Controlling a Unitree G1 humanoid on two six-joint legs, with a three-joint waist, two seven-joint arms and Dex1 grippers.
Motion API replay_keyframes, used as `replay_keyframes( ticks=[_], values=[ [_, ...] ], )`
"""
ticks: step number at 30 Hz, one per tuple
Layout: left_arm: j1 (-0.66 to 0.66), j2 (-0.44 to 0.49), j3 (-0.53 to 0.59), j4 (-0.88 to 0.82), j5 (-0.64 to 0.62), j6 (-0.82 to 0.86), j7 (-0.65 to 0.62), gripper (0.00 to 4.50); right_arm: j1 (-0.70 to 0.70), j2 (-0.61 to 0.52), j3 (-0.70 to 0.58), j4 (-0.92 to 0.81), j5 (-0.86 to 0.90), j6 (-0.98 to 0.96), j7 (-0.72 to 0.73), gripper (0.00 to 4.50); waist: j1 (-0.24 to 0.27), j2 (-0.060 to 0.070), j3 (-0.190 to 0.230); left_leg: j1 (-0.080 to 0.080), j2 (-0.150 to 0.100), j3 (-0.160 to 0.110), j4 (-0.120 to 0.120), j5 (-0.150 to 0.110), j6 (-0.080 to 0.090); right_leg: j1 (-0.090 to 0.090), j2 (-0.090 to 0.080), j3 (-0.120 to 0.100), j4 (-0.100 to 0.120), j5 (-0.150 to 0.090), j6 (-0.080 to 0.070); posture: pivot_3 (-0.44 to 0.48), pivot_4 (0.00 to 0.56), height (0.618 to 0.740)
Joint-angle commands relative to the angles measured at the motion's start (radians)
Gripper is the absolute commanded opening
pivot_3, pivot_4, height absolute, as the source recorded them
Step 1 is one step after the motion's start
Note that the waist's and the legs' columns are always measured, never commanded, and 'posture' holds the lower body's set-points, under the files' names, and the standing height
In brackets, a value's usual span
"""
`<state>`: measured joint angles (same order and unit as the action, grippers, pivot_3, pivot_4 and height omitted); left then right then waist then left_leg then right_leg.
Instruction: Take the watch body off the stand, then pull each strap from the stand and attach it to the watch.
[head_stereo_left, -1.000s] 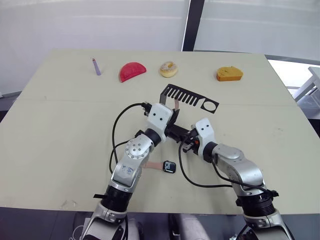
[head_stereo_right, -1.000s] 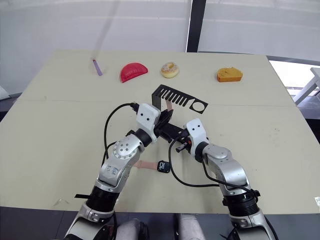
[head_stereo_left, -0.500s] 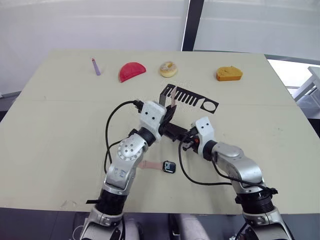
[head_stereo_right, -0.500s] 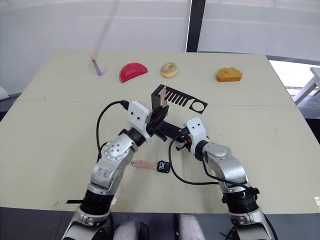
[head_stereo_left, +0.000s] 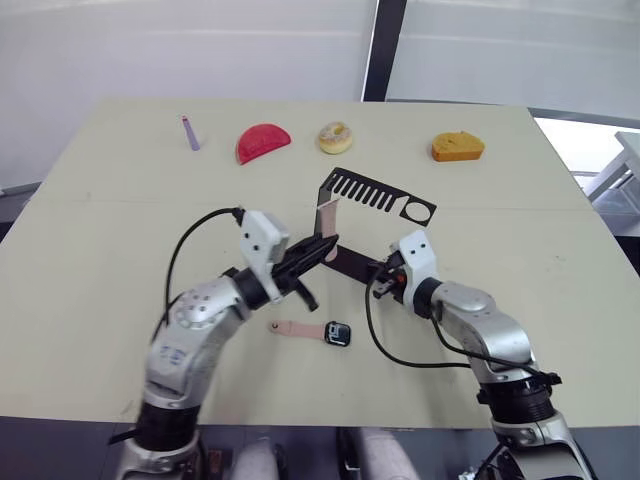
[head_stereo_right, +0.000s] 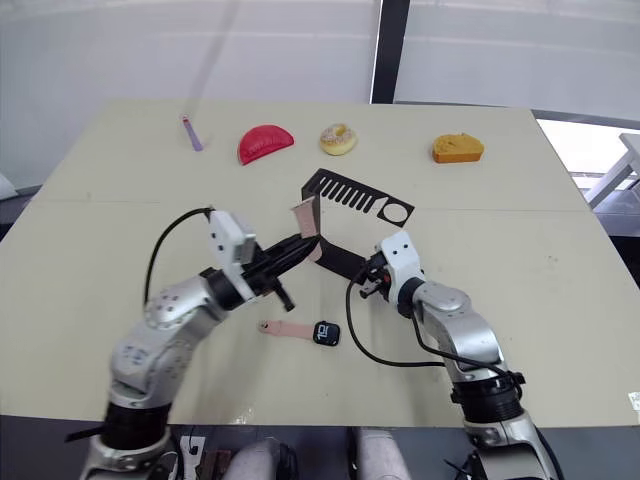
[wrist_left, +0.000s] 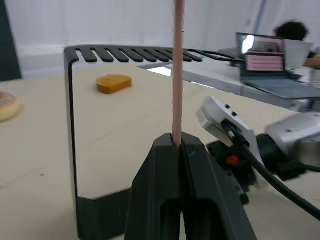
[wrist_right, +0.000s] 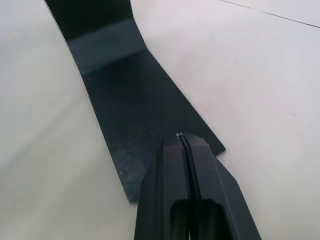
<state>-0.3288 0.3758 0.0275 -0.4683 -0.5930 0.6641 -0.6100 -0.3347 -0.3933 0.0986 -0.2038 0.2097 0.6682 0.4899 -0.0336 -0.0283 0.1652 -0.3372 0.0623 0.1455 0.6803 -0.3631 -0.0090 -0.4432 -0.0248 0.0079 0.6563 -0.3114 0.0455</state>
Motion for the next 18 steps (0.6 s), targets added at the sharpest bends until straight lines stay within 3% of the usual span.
replay_keyframes(
  ticks=[1, 2, 5, 8, 12, 18],
  values=[
    [-0.061, 0.083, 0.059, 0.008, -0.21, 0.136, -0.135, 0.03, 0.041, -0.034, -0.074, -0.184, 0.078, -0.034, 0.058, 0.0, 0.002, 0.0, 0.001, 0.0, 0.0, 0.0, 0.0, 0.0, 0.0, 0.0, 0.0, 0.0, 0.0, 0.0, 0.0, 0.0, 0.15, 0.737],
    [-0.074, 0.101, 0.062, 0.021, -0.236, 0.156, -0.15, 0.03, 0.05, -0.038, -0.088, -0.207, 0.1, -0.024, 0.065, 0.0, 0.002, 0.0, 0.001, 0.0, 0.0, 0.0, 0.0, 0.0, 0.0, 0.0, 0.0, 0.0, -0.001, 0.0, 0.0, 0.0, 0.15, 0.737],
    [-0.13, 0.153, 0.058, 0.087, -0.332, 0.24, -0.246, 0.0, 0.167, -0.071, -0.224, -0.429, 0.393, 0.098, 0.156, 0.89, 0.008, 0.001, 0.002, -0.001, 0.0, -0.001, 0.0, 0.0, 0.0, 0.0, 0.0, -0.001, -0.002, 0.0, 0.001, 0.0, 0.15, 0.737],
    [-0.174, 0.186, 0.027, 0.148, -0.369, 0.281, -0.331, 0.0, 0.226, -0.094, -0.351, -0.536, 0.731, 0.213, 0.128, 2.33, 0.004, 0.001, 0.002, -0.002, 0.0, -0.003, -0.002, 0.0, -0.001, 0.0, 0.001, -0.003, -0.003, 0.0, 0.0, 0.0, 0.15, 0.737],
    [-0.217, 0.192, -0.02, 0.223, -0.348, 0.272, -0.424, 0.0, 0.23, -0.115, -0.439, -0.506, 1.137, 0.241, -0.052, 4.47, -0.008, 0.0, 0.003, -0.001, 0.0, -0.001, -0.001, 0.0, 0.0, 0.001, 0.0, -0.001, -0.002, 0.0, 0.0, 0.0, 0.15, 0.737],
    [-0.299, 0.119, -0.053, 0.328, -0.335, 0.268, -0.449, 0.0, 0.164, -0.151, -0.367, -0.475, 1.385, 0.192, -0.259, 4.47, -0.008, 0.0, 0.003, -0.001, -0.001, -0.002, -0.001, 0.0, 0.0, 0.0, 0.0, 0.0, -0.003, 0.0, 0.0, 0.0, 0.15, 0.737]
  ],
)
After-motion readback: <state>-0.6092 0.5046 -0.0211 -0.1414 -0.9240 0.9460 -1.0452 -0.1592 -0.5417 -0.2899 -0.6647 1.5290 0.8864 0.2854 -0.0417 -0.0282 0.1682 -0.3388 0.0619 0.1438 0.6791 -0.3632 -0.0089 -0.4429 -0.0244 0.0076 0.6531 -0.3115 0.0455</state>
